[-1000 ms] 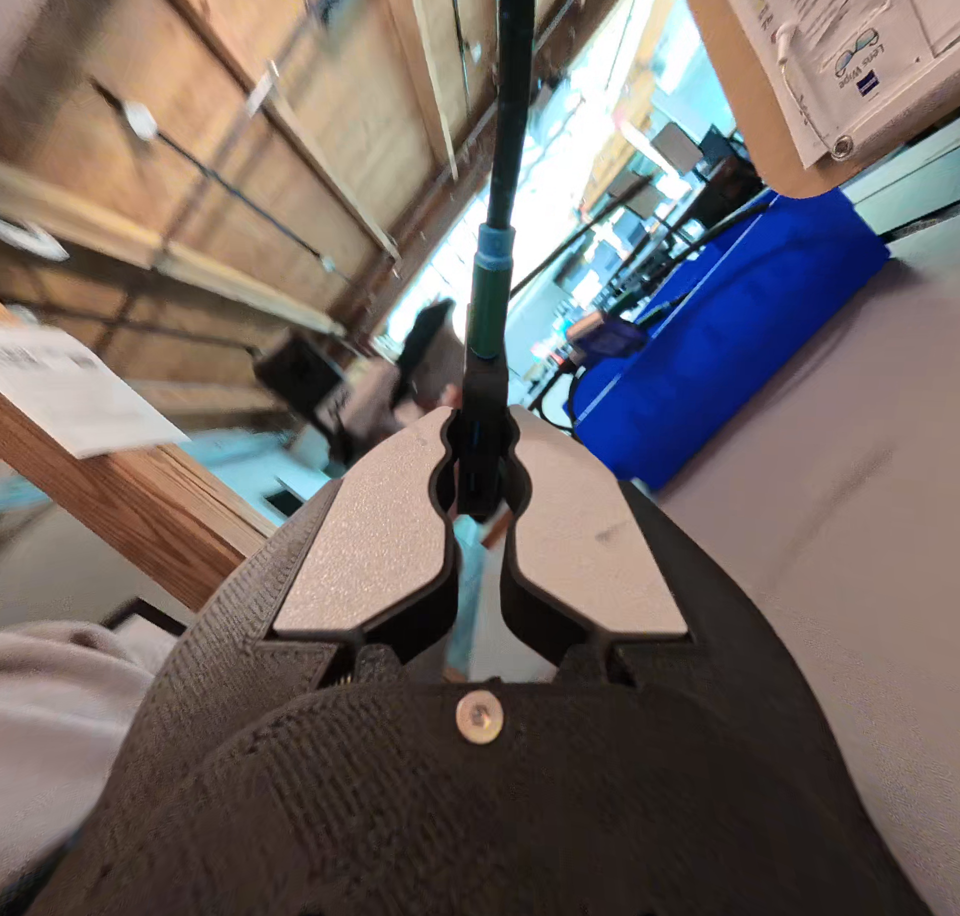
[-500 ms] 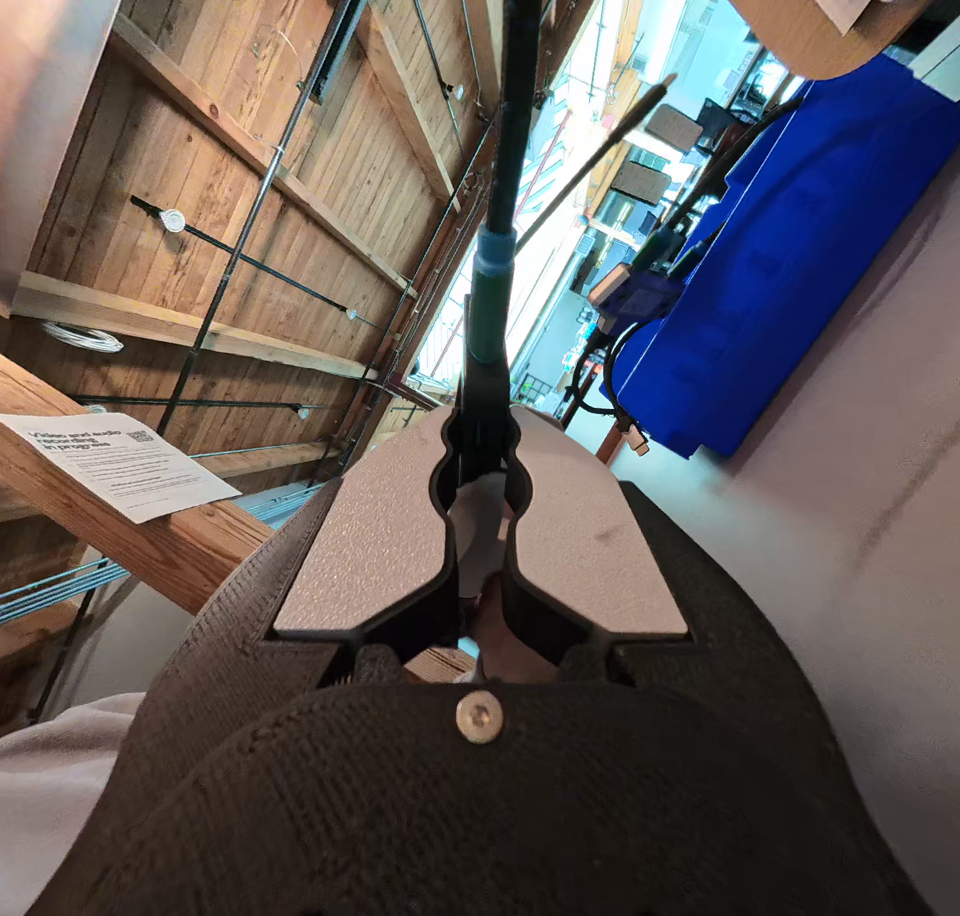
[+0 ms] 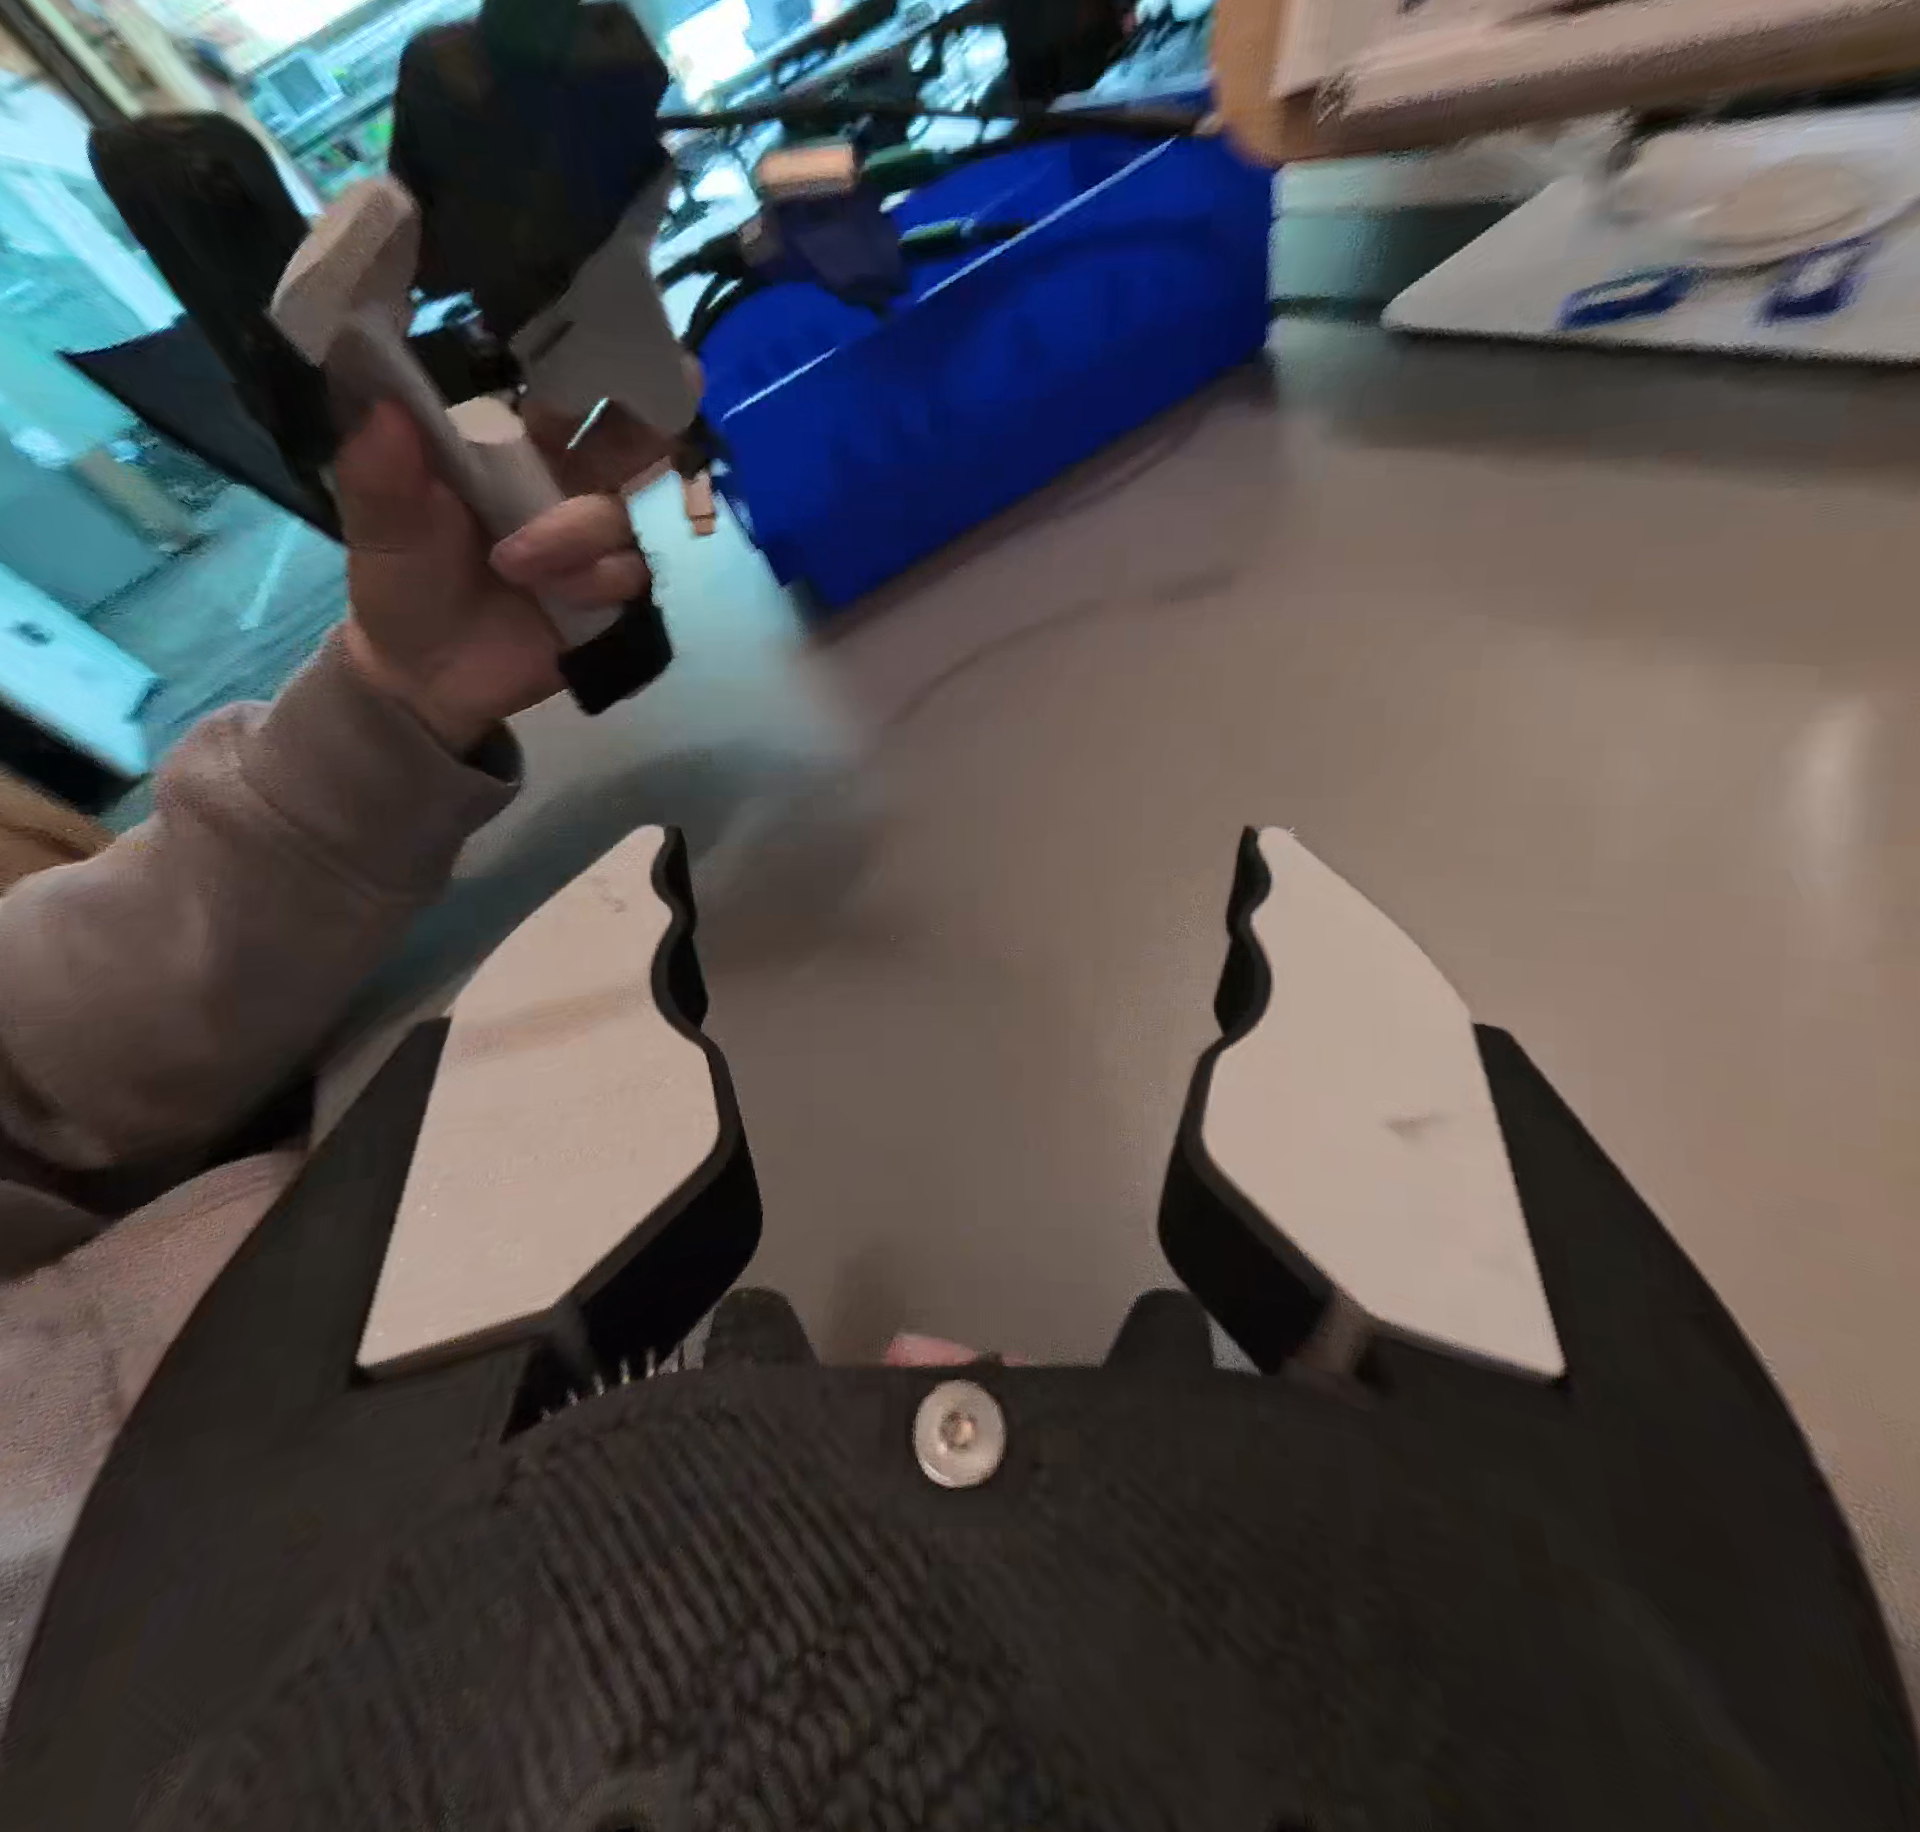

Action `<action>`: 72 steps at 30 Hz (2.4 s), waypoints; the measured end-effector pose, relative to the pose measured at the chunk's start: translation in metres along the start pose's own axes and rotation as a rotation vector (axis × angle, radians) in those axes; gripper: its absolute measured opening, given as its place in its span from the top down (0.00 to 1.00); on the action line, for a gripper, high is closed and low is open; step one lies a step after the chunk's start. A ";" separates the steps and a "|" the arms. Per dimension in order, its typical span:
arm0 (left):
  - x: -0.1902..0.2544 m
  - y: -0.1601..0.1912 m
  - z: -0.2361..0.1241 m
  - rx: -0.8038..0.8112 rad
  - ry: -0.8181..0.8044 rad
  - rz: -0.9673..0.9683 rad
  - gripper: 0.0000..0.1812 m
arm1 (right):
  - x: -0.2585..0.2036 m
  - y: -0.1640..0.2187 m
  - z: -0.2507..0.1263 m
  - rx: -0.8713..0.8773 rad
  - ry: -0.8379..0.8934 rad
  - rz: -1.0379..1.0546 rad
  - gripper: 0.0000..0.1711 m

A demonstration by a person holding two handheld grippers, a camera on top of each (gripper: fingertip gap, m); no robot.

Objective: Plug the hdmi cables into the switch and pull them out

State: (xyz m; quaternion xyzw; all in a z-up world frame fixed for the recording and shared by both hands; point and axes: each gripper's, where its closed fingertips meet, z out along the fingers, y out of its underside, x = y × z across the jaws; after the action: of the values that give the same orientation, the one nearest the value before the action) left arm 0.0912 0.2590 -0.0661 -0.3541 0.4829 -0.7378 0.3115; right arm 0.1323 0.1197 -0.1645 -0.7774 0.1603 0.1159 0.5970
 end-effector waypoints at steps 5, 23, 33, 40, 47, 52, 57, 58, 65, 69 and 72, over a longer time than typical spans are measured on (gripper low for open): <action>0.028 0.020 0.005 -0.065 0.223 -0.042 0.60 | -0.036 -0.030 -0.008 0.141 -0.111 -0.079 0.46; 0.084 0.058 -0.015 -0.207 0.500 0.040 0.60 | -0.124 -0.042 0.051 0.217 -0.363 -0.423 0.60; 0.107 0.053 -0.011 -0.175 0.513 0.108 0.60 | -0.137 -0.045 0.033 0.125 -0.372 -0.537 0.60; 0.120 0.060 -0.010 -0.230 0.557 0.125 0.60 | -0.141 -0.038 0.020 0.219 -0.326 -0.492 0.60; 0.102 0.063 -0.013 -0.226 0.501 0.120 0.60 | -0.130 -0.039 -0.016 0.349 -0.222 -0.395 0.60; 0.113 0.059 -0.014 -0.188 0.563 0.103 0.60 | -0.131 -0.032 -0.015 0.312 -0.209 -0.381 0.67; 0.118 0.067 -0.016 -0.228 0.596 0.128 0.60 | -0.142 -0.022 -0.009 0.272 -0.288 -0.393 0.76; 0.119 0.067 -0.017 -0.231 0.604 0.126 0.60 | -0.143 -0.021 -0.008 0.272 -0.292 -0.397 0.78; 0.120 0.075 -0.018 -0.284 0.622 0.131 0.60 | -0.137 -0.017 -0.007 0.198 -0.257 -0.462 0.87; 0.119 0.078 -0.017 -0.301 0.619 0.126 0.60 | -0.133 -0.014 -0.007 0.171 -0.253 -0.472 0.87; 0.117 0.079 -0.018 -0.309 0.614 0.126 0.60 | -0.128 -0.009 -0.005 0.136 -0.228 -0.485 0.85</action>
State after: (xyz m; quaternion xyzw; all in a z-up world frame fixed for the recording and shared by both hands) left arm 0.0209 0.1469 -0.1185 -0.1279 0.6809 -0.7075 0.1393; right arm 0.0181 0.1314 -0.1073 -0.7333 -0.0912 0.0454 0.6723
